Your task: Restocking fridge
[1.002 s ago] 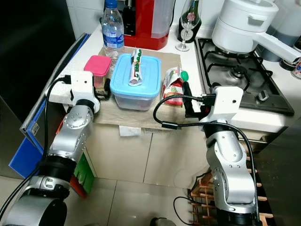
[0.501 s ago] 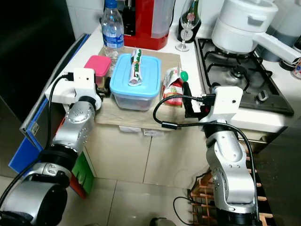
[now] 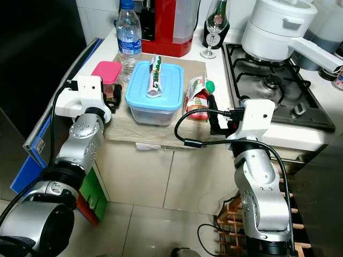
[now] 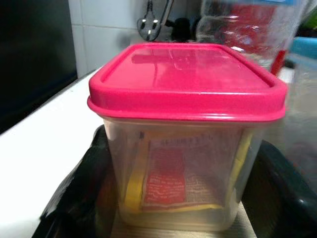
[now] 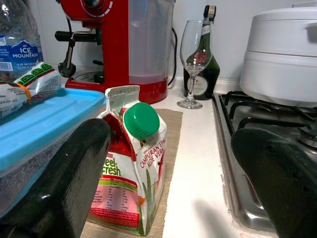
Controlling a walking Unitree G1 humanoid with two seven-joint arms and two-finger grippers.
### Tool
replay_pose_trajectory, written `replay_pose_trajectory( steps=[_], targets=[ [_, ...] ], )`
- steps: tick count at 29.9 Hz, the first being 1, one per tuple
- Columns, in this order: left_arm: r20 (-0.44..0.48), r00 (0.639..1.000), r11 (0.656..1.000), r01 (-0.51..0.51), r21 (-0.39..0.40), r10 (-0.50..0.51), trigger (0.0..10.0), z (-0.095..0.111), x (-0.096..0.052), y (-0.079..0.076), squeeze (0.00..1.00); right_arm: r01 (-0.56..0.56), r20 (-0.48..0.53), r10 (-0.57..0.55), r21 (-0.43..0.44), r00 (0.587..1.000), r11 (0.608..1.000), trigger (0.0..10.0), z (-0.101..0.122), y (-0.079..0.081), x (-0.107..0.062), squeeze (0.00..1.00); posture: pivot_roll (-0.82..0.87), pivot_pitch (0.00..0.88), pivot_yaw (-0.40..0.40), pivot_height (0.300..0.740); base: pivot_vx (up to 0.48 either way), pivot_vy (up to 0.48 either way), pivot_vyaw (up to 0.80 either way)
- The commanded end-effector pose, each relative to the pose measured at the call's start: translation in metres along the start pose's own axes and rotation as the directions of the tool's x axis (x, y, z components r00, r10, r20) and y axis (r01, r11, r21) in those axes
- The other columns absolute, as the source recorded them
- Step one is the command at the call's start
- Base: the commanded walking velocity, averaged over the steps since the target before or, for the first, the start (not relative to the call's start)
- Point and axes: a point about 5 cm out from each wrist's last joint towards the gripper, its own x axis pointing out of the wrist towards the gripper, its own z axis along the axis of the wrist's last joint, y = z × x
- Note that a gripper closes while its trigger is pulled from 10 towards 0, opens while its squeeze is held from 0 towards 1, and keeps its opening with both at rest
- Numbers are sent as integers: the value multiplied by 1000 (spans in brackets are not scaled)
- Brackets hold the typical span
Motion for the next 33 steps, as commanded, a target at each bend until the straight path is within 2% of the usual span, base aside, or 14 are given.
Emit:
replay_pose_trajectory(
  steps=[1, 8, 12, 13, 14, 16, 17, 19, 20, 21, 23, 24, 26, 33],
  targets=[
    [10, 1000, 999, 27, -18, -27, 0, 2, -5, -5, 0, 8, 11, -8, -14, 1000, 1000, 10000, 2, -2, 0, 0, -88, 0, -55, 740, 0, 0, 0],
    [103, 993, 998, 53, 26, -55, 0, 21, -24, -4, 0, 22, 14, -22, -13, 1000, 1000, 10000, 0, -4, -1, 0, -66, 0, -44, 740, 0, 0, 0],
    [278, 960, 991, -18, 133, -20, 0, 53, -49, 5, 0, 71, 79, -69, -24, 995, 997, 10000, 7, -7, 2, 0, -46, 0, -45, 740, 0, 0, 0],
    [278, 960, 991, -18, 133, -20, 0, 53, -49, 5, 0, 71, 79, -69, -24, 995, 997, 10000, 7, -7, 2, 0, -46, 0, -45, 740, 0, 0, 0],
    [352, 936, 984, -40, 176, -24, 0, 65, -59, 10, 0, 82, 107, -81, -3, 991, 997, 10000, 11, -8, 2, 0, -37, 0, -47, 740, 0, 0, 0],
    [369, 929, 981, -44, 189, -30, 0, 68, -62, 11, 0, 84, 117, -85, 12, 989, 996, 10000, 12, -8, 2, 0, -37, 0, -47, 740, 0, 0, 0],
    [376, 926, 982, -39, 186, -35, 0, 70, -71, 14, 0, 81, 135, -86, 44, 987, 996, 10000, 13, -7, 2, 0, -30, 0, -47, 740, 0, 0, 0],
    [357, 933, 983, -16, 185, -52, 0, 65, -81, 13, 0, 74, 134, -80, 48, 988, 996, 10000, 10, -5, 1, 0, -23, 0, -41, 740, 0, 0, 0],
    [358, 932, 981, -10, 192, -60, 2314, 63, -85, 12, 0, 71, 129, -77, 47, 989, 996, 10000, 7, -4, 0, 0, -23, 0, -41, 740, 0, 0, 0],
    [345, 936, 983, 6, 186, -71, 9529, 59, -89, 10, 0, 72, 121, -77, 46, 990, 996, 10000, 4, -4, 0, 0, -19, 0, -36, 740, 0, 0, 0],
    [336, 939, 984, 17, 180, -77, 9529, 57, -91, 9, 0, 72, 116, -77, 46, 990, 996, 10000, 1, -3, 0, 0, -19, 0, -36, 740, 0, 0, 0],
    [302, 950, 988, 31, 153, -76, 10000, 51, -92, 8, 0, 80, 98, -83, 36, 992, 996, 10000, -5, -3, -1, 0, -13, 0, -32, 740, 0, 0, 0],
    [251, 963, 989, 58, 139, -92, 10000, 43, -93, 4, 0, 86, 76, -88, 26, 993, 996, 10000, -14, -2, -1, 0, -10, 0, -29, 740, 0, 0, 0],
    [227, 958, 974, 132, 186, -173, 10000, 45, -89, -4, 0, 92, 73, -94, 19, 993, 996, 10000, -20, 1, 1, 0, -10, 0, -3, 740, 0, 0, 0]
  ],
)
